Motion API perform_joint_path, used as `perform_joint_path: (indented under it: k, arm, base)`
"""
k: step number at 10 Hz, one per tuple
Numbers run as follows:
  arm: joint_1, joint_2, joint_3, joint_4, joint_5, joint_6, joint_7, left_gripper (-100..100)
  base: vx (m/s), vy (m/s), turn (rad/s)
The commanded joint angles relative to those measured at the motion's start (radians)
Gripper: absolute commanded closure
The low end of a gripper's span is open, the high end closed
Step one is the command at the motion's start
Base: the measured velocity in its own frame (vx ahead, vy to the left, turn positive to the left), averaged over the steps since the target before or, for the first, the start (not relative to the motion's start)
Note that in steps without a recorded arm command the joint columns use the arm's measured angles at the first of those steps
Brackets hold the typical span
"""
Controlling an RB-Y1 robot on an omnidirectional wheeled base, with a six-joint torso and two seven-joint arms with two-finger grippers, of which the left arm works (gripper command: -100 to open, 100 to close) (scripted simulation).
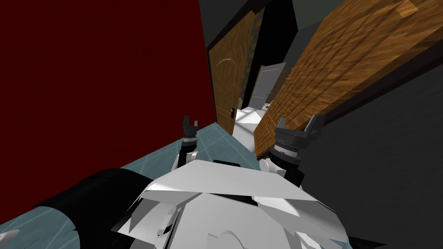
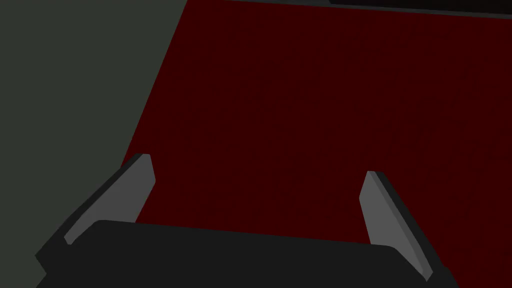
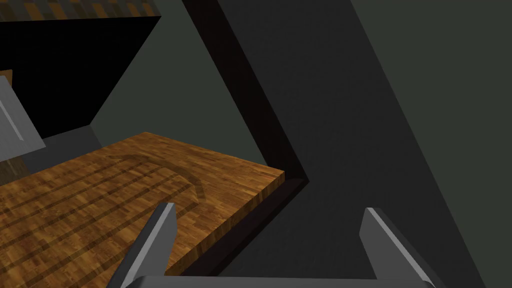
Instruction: Push the door open
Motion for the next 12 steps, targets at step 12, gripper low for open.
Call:
perform_joint_path:
  k: [12]
  arm:
    - [-0.194,0.049,-0.083,0.306,-0.029,-0.003,0.053,-100]
  base:
    - [0.103,0.036,-0.034]
